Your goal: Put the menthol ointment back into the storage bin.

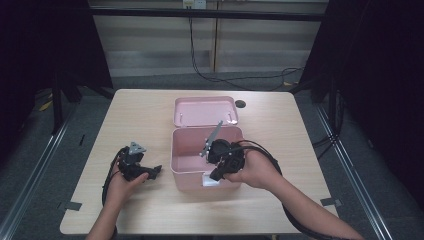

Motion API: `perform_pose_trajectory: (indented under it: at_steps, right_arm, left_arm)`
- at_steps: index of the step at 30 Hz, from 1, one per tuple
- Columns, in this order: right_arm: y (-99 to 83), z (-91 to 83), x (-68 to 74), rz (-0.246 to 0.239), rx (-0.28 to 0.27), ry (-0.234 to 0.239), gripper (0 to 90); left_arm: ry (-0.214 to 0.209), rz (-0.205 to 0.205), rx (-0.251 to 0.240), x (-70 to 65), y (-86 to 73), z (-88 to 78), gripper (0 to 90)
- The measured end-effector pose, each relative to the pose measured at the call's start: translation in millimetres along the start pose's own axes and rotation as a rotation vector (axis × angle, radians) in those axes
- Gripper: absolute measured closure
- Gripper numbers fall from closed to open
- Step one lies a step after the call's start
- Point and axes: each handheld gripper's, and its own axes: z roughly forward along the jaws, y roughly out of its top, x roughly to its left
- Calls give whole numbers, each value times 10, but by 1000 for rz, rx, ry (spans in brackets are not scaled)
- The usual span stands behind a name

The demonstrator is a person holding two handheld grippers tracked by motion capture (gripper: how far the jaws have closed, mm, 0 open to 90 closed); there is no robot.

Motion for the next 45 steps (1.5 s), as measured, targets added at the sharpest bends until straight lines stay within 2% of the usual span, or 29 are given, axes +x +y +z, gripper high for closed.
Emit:
perform_pose_trajectory:
  at_steps: [3,9,10,12,18,31,32,33,35,36,38,42,45]
  right_arm:
    - [-10,57,6,-10,2,15,900]
    - [-26,154,7,-23,6,13,900]
    - [-28,167,8,-33,11,-5,900]
    - [-33,187,12,-36,12,-7,900]
    - [-43,196,44,-72,8,-35,900]
    - [-64,204,38,-83,4,-36,900]
    - [-70,205,34,-87,8,-33,900]
    - [-79,206,28,-86,5,-35,900]
    - [-98,207,18,-89,-9,-30,900]
    - [-103,204,19,-73,-12,-27,900]
    - [-109,199,0,-73,-16,-18,900]
    - [-108,196,-7,-75,-10,-21,900]
    - [-113,200,-10,-86,-14,-22,900]
  left_arm:
    - [-2,-1,-1,1,0,1,4]
    - [-2,-1,-1,1,0,0,4]
    - [-2,0,0,1,0,0,4]
    - [-1,0,0,0,0,0,5]
    - [-4,0,0,3,1,2,1]
    - [-11,-8,0,18,5,-5,3]
    - [-13,-3,17,31,24,-14,9]
    - [-14,-13,23,35,35,-19,31]
    - [-32,-64,36,70,73,-34,57]
    - [-44,-94,41,101,100,-49,79]
    - [-59,-133,66,134,155,-65,169]
    - [-57,-146,105,167,308,-80,164]
    - [-77,-187,121,176,450,-90,164]
